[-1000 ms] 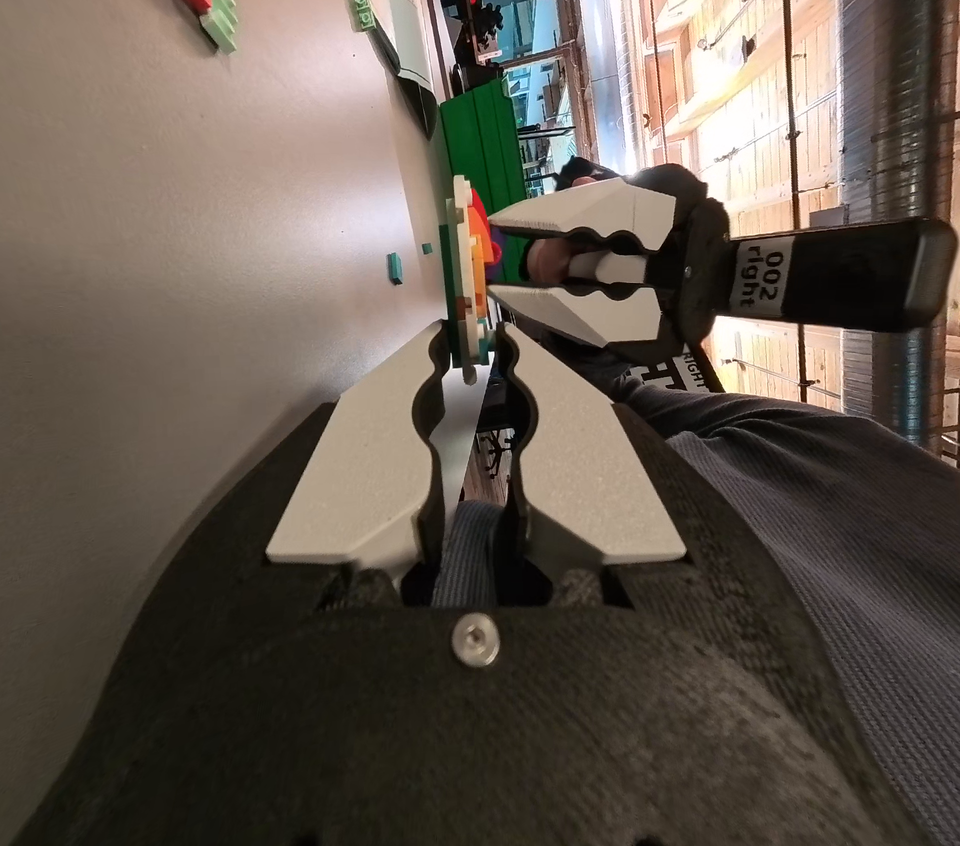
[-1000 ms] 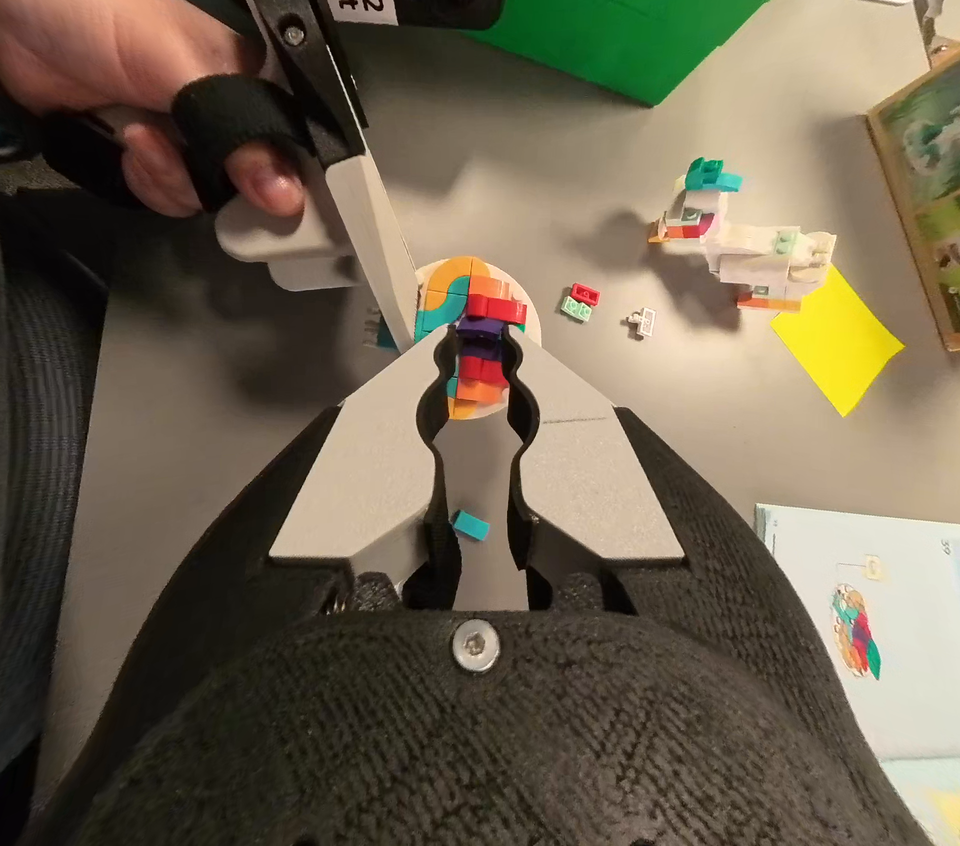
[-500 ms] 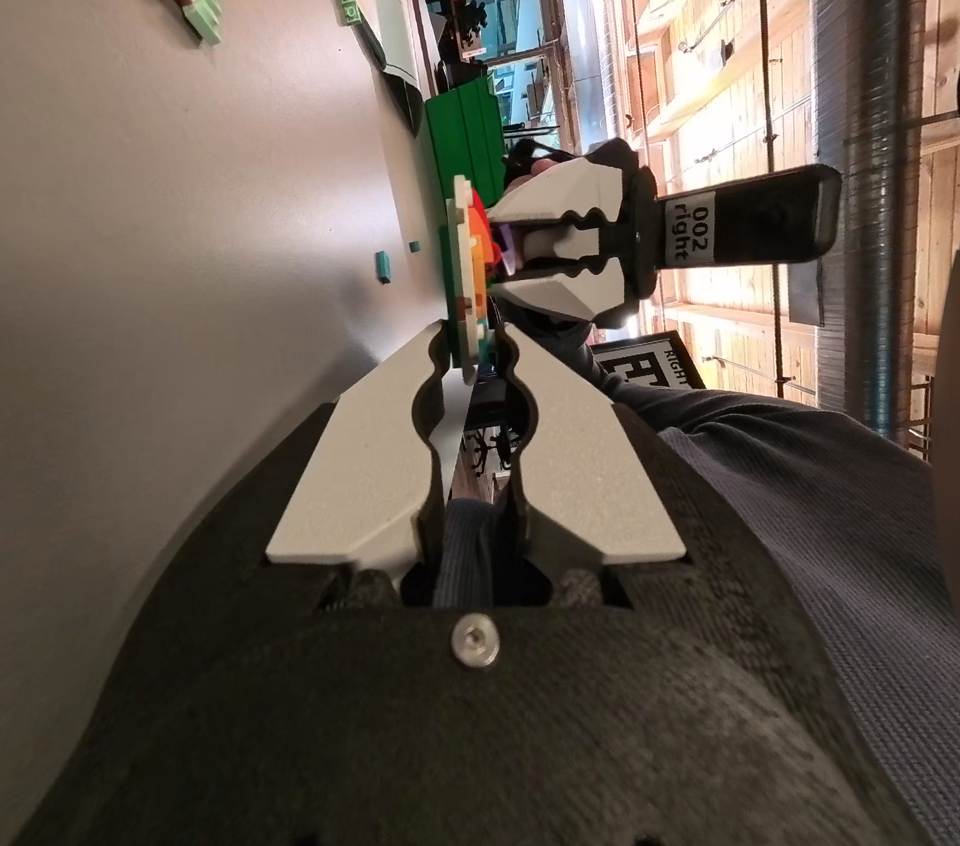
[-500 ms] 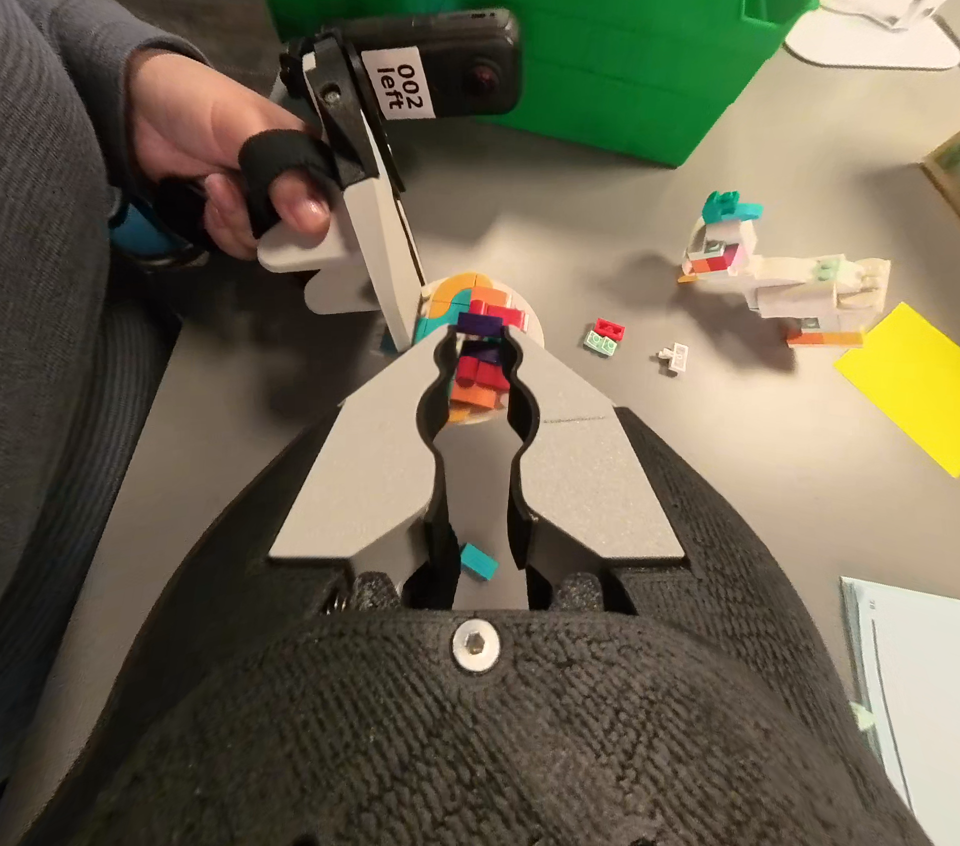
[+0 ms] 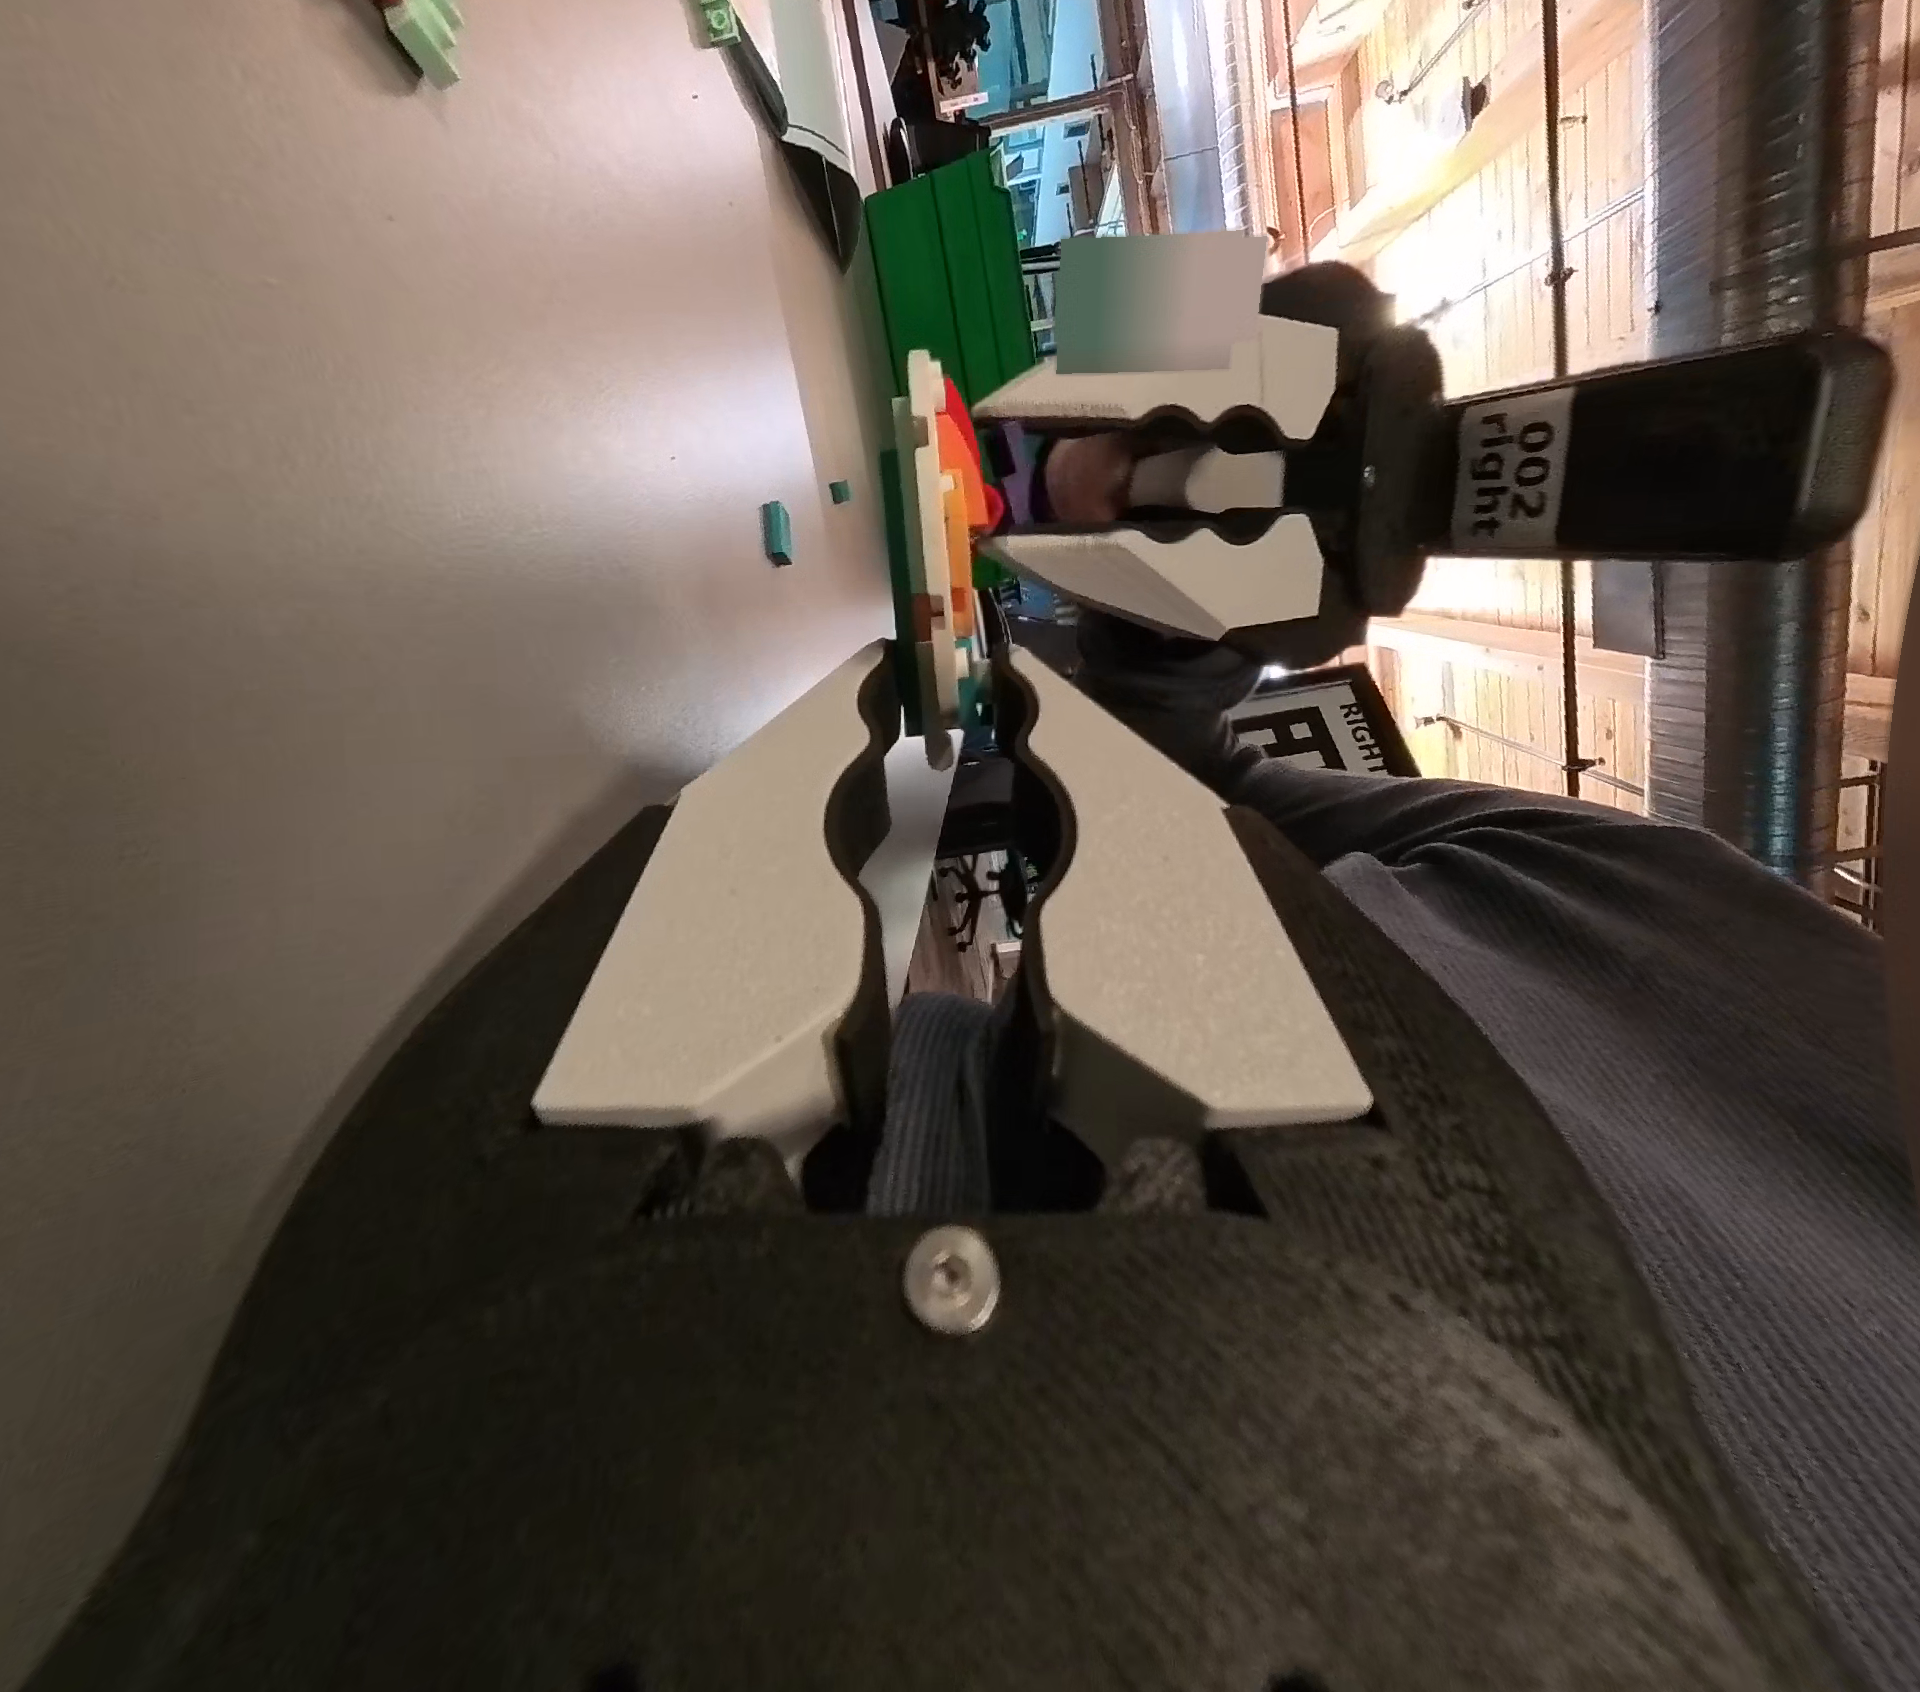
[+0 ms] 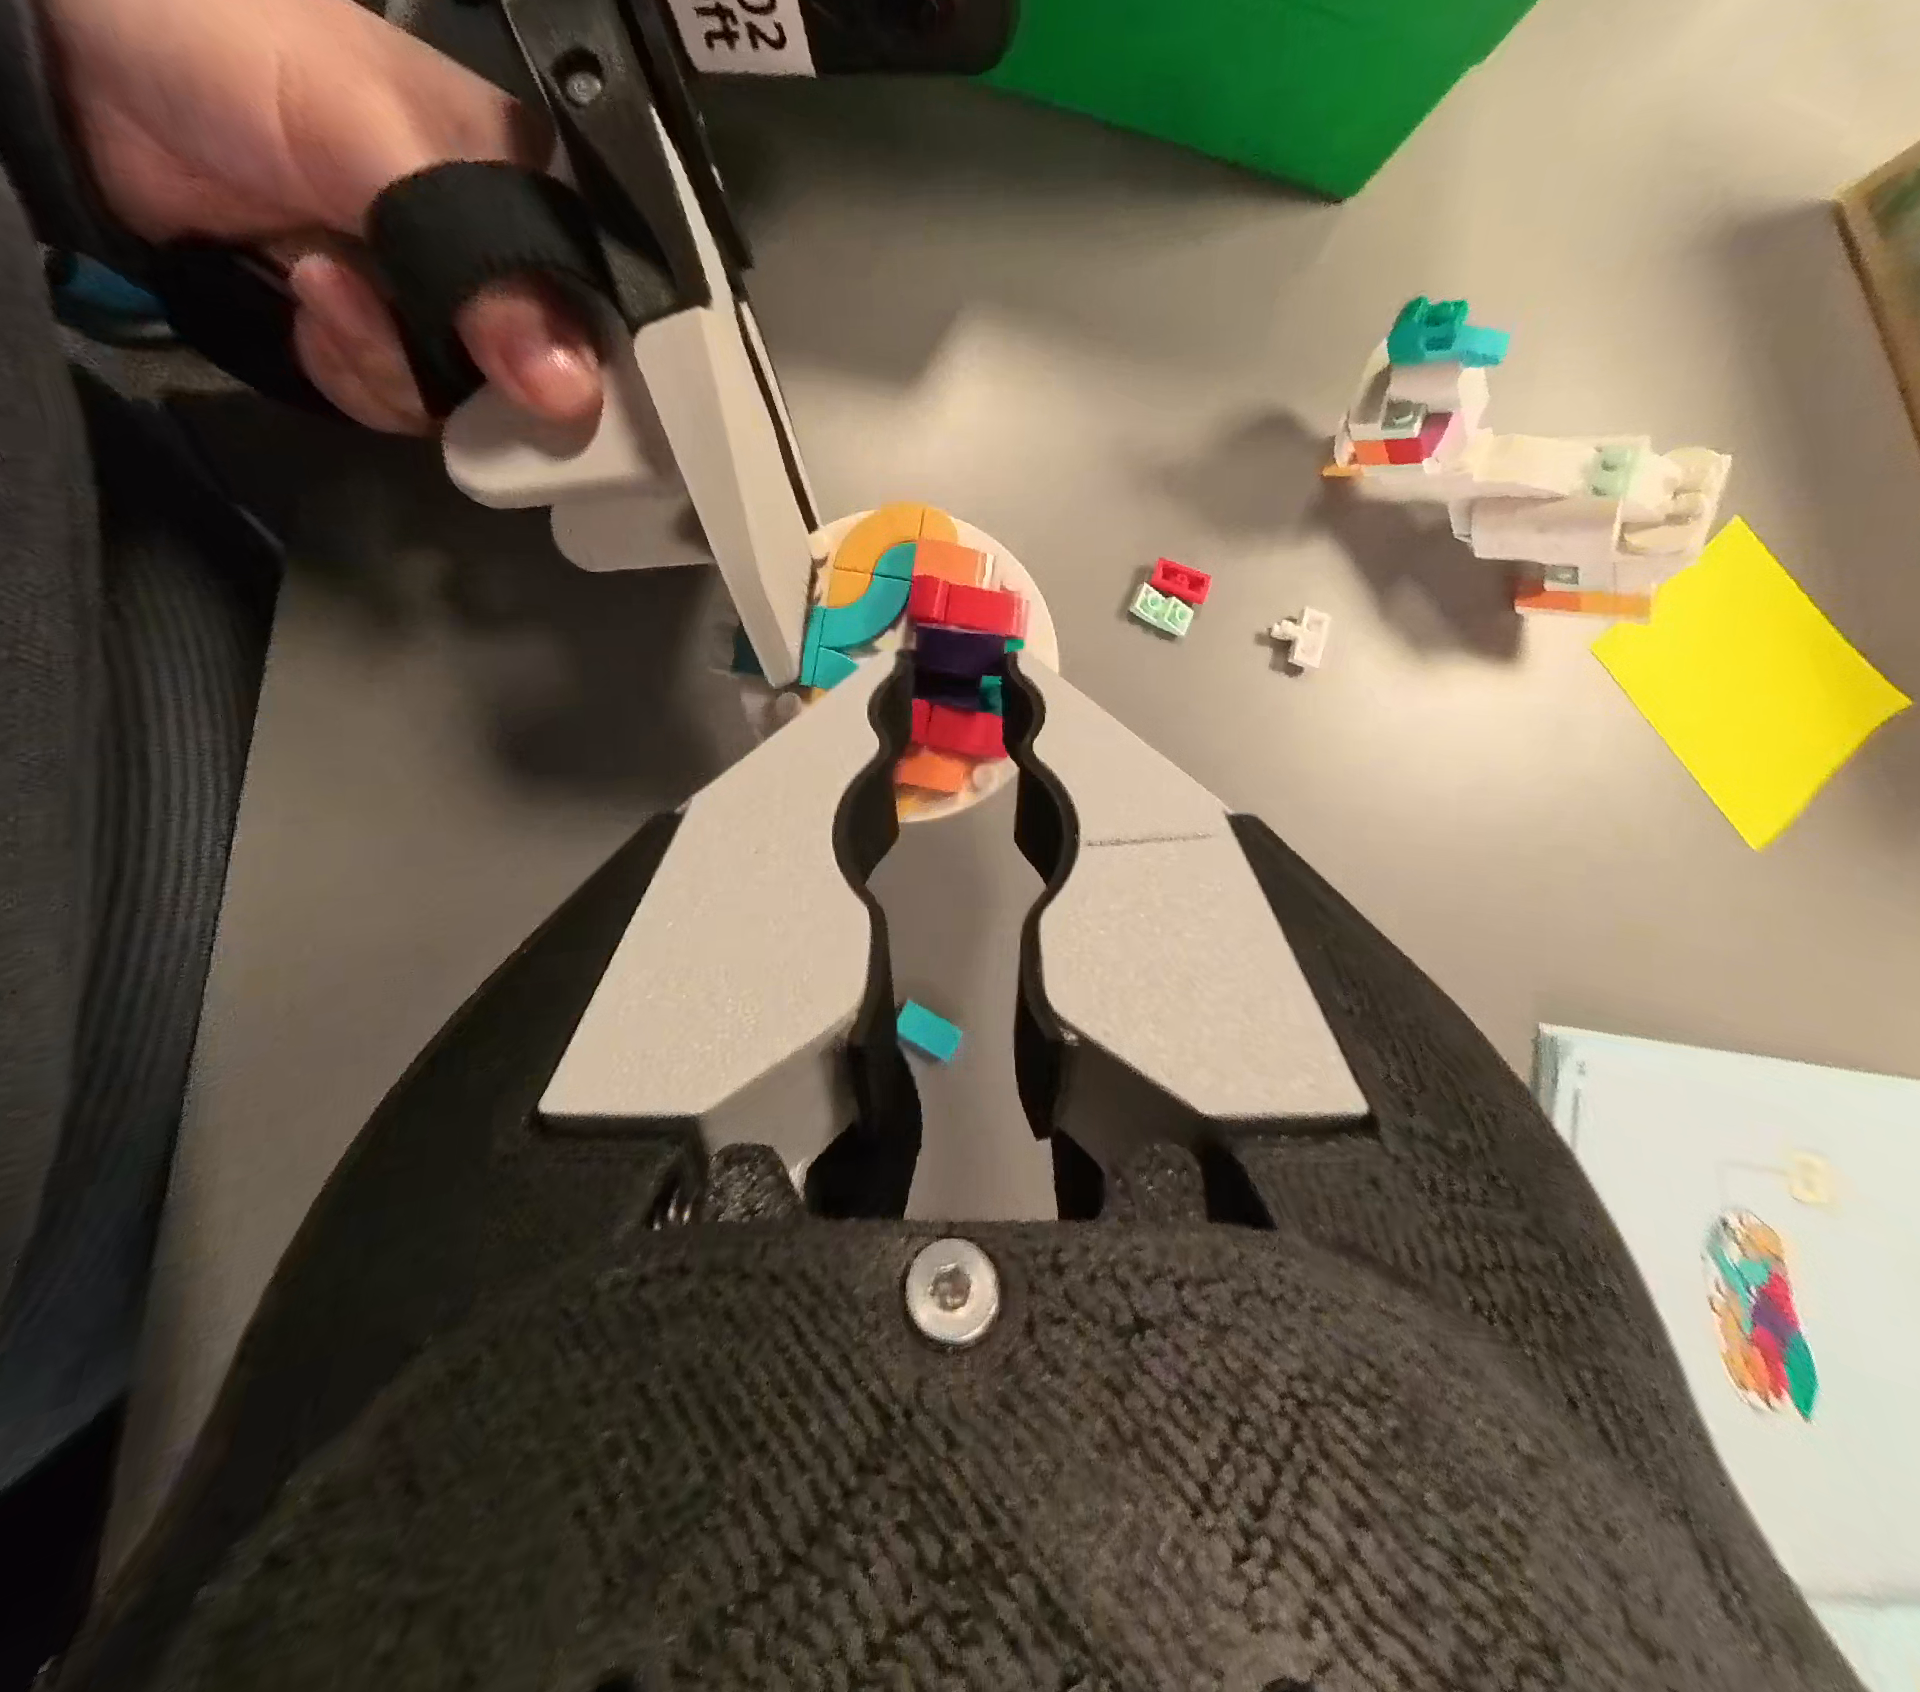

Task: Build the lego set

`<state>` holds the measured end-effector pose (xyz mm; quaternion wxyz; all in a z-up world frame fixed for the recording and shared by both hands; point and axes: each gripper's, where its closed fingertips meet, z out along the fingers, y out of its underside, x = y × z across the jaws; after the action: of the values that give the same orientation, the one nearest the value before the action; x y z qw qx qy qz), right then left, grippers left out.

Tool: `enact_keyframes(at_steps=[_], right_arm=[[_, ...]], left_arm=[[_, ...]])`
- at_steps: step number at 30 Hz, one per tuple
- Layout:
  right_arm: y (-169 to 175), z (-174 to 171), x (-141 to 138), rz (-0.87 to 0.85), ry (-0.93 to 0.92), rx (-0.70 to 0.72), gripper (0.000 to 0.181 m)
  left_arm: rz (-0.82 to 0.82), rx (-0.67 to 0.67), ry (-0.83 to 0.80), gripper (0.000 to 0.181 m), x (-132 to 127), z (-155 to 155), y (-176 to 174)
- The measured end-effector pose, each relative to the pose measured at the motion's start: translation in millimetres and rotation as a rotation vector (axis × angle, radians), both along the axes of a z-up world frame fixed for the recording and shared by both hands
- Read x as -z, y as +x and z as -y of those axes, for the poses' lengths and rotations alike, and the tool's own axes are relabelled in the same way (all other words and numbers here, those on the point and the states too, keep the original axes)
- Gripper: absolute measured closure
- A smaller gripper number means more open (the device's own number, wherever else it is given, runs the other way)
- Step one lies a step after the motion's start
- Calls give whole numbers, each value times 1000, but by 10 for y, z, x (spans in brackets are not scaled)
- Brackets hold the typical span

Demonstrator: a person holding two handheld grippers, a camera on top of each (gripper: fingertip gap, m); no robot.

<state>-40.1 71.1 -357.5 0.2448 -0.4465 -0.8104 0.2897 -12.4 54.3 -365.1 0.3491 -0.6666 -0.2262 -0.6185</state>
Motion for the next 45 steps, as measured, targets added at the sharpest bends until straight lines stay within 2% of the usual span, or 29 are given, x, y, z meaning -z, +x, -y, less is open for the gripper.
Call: enact_keyframes(at_steps=[15, 28, 35, 38, 41, 45], right_arm=[[65, -17, 125, 280, 106, 13, 166], [29, -16, 146, 336, 173, 24, 165], [56, -35, 108, 291, 105, 72, 153], [59, -38, -6, 182, 57, 80, 148], [107, -70, -63, 18, 179, -20, 143], [284, -66, 22, -135, 464, -271, 132]], left_arm=[[-51, -12, -46, 166, 90, -32, 17], [-42, -14, -48, 166, 88, -34, 12], [-33, -11, -42, 166, 75, -28, 12], [-26, -11, -37, 167, 65, -26, 9], [-3, -2, -30, 166, 42, -20, 8], [23, 26, -25, 167, 19, -7, 32]])
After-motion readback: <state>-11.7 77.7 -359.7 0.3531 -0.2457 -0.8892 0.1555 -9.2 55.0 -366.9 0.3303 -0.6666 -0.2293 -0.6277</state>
